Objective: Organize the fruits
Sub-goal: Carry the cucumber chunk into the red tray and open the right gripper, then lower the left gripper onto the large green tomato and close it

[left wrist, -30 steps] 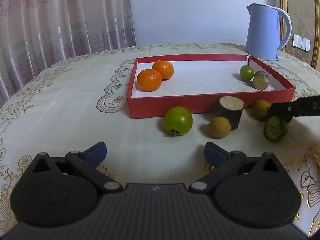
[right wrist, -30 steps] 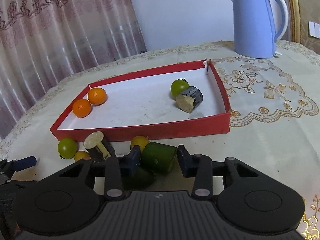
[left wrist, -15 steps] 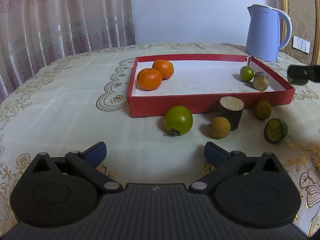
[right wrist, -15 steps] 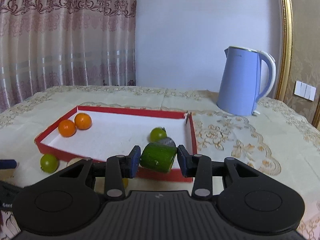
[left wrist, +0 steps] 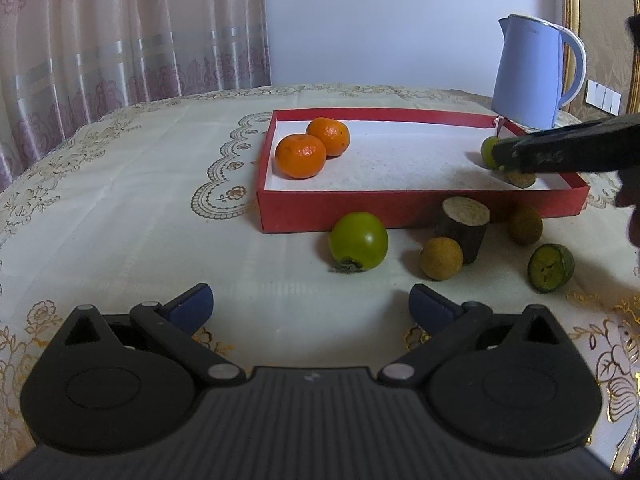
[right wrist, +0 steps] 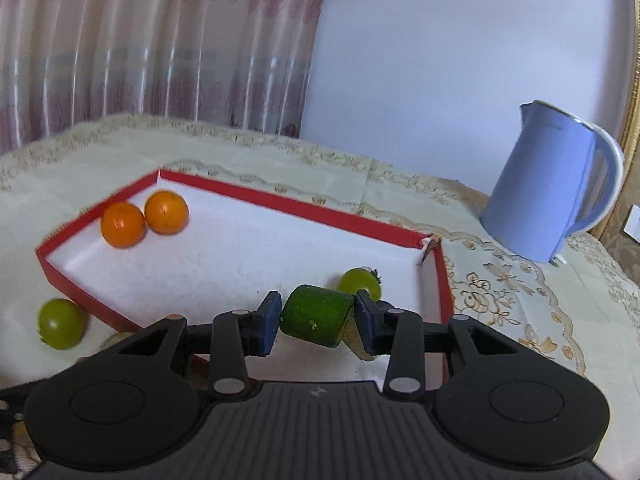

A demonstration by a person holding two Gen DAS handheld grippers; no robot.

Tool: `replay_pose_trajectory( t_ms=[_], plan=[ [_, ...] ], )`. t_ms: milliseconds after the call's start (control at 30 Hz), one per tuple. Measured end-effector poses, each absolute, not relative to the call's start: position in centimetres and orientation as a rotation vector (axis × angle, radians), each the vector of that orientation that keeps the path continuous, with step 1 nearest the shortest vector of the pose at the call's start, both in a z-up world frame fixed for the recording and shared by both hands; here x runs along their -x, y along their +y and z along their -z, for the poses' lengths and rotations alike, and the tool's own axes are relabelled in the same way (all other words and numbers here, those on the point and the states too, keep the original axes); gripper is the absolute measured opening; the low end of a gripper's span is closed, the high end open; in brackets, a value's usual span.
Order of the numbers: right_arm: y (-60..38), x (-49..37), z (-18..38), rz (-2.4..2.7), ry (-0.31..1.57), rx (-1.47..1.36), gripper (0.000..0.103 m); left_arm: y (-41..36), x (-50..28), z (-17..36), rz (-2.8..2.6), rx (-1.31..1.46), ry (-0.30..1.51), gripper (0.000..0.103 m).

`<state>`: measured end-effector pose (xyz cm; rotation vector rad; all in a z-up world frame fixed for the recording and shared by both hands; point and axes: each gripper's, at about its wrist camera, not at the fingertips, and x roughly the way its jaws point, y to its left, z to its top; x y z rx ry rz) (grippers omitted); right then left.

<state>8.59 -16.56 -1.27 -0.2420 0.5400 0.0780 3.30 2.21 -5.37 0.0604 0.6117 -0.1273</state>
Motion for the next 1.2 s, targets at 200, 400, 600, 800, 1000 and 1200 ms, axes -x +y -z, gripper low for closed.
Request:
replay_pose_trajectory(
  t_ms=[200, 400, 600, 800, 1000, 1200],
  plan=[
    [-16.2, -9.7, 2.1, -0.064, 0.556, 0.276, 0.039, 2.3, -3.4, 5.4, 0.131, -0.055, 0.615, 0.103],
    [-16.6, -9.0, 1.7, -0.068, 0.542, 0.234, 0.058, 2.2, -3.4, 5.4, 0.131, -0.054, 0.619, 0.103],
    [-18.5, -4.1, 0.3, -0.030, 0.445, 0.202, 0.075, 2.2, -3.5, 5.5, 0.128, -0.052, 0.621, 0.103],
    [-21.5, -0.7, 1.6, 0.022, 0.504, 0.140, 0.081, 2.3, -3.4, 5.5, 0.123, -0.050, 0.621, 0.103],
    [-23.6, -1.0, 3.8, 0.071, 0.595, 0.053, 0.081, 2.4, -3.4, 5.5, 0.113, -0.045, 0.622, 0.103],
    [-24.2, -1.4, 4.6, 0.062, 0.633, 0.023, 0.082, 2.6, -3.4, 5.4, 0.085, -0.030, 0.620, 0.103]
  ],
)
